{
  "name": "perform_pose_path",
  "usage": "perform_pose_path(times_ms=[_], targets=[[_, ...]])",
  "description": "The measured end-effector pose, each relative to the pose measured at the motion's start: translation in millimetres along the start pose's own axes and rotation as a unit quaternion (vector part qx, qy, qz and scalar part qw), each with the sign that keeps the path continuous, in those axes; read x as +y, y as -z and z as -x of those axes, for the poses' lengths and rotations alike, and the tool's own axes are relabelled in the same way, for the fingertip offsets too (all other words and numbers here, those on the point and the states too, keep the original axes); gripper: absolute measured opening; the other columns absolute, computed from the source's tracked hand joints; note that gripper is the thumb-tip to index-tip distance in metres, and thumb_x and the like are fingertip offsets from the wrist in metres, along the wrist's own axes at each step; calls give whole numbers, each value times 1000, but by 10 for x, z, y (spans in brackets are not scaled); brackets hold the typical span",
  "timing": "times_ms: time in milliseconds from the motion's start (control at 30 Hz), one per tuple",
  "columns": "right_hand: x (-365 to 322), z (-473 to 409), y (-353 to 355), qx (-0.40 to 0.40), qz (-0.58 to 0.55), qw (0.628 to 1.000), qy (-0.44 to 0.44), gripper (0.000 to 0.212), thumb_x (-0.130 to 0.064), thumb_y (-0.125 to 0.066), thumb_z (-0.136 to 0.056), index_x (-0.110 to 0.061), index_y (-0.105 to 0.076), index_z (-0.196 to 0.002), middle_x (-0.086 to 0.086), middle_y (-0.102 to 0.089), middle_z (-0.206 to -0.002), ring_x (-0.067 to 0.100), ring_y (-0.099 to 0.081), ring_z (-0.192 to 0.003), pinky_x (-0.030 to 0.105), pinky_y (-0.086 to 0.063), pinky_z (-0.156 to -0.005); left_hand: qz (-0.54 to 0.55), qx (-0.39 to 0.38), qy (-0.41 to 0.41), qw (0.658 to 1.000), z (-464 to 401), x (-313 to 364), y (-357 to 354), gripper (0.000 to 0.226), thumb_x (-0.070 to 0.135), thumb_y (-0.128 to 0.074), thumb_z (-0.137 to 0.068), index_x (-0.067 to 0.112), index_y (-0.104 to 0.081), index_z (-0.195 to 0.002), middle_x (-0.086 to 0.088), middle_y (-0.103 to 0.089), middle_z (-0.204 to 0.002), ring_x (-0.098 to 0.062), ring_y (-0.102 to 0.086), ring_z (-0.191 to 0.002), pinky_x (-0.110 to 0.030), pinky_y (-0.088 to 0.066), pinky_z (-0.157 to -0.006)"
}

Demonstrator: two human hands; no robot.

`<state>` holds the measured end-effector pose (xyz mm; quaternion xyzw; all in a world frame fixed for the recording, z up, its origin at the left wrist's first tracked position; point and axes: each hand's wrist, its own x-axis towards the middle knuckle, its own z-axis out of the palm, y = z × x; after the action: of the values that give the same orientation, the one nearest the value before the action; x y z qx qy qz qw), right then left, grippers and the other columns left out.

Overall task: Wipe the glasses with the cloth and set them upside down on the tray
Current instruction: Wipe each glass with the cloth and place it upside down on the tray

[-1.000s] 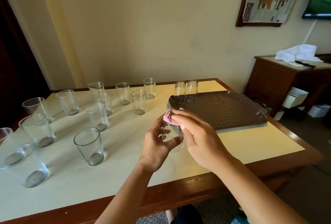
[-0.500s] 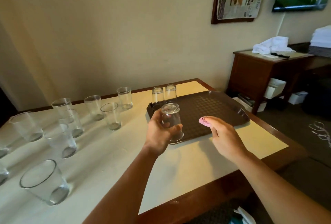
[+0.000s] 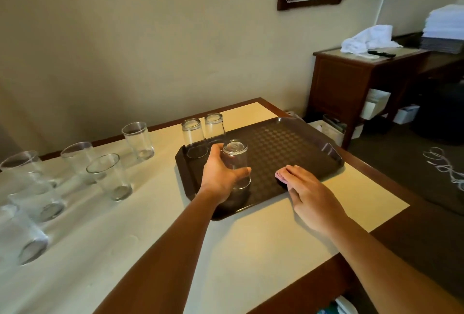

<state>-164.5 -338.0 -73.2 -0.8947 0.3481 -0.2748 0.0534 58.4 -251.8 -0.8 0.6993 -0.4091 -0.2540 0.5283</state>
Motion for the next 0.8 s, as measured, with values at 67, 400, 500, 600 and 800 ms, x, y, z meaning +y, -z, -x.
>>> perform_pose_path(times_ms=[67,400,500,600,800], targets=[[25,11,-34,4,2,1000,1,46,-15,-62,-99,-22,-59,-144,-2,-56,-150,20,-49,-141,22,-38,-108,-4,-1,5,1000,-60,-26,-81,81,13,-92,-77,24,-45,-142,7,-62,-126,-17,-63,-118,-46,-56,-106],[49,36,-30,35,-2,999,6,47,-14,-71,-92,-16,-64,-138,5,-63,-141,26,-61,-129,35,-55,-100,-118,28,-57,991,45,-26,-208,99,34,-86,-84,28,-25,-162,2,-39,-164,-21,-40,-149,-44,-41,-120],[70,41,-30,44,5,999,15,45,-13,-70,-92,-14,-66,-137,7,-65,-139,27,-63,-127,34,-55,-98,-295,19,-168,941,175,16,-126,91,49,-69,-96,25,-16,-166,3,-18,-174,-19,-18,-159,-38,-24,-127],[62,44,-42,47,15,999,18,43,-19,-62,-95,-14,-65,-137,7,-64,-140,27,-62,-128,34,-54,-98,-462,-25,-235,855,209,54,-85,85,63,-43,-104,23,-2,-167,3,1,-176,-17,5,-162,-35,4,-128],[43,36,-51,39,15,999,12,49,-30,-46,-96,-17,-63,-140,5,-62,-143,27,-59,-132,39,-58,-99,-560,-78,-226,793,-5,152,-70,85,68,-31,-104,24,6,-167,1,6,-176,-19,10,-161,-42,4,-130]])
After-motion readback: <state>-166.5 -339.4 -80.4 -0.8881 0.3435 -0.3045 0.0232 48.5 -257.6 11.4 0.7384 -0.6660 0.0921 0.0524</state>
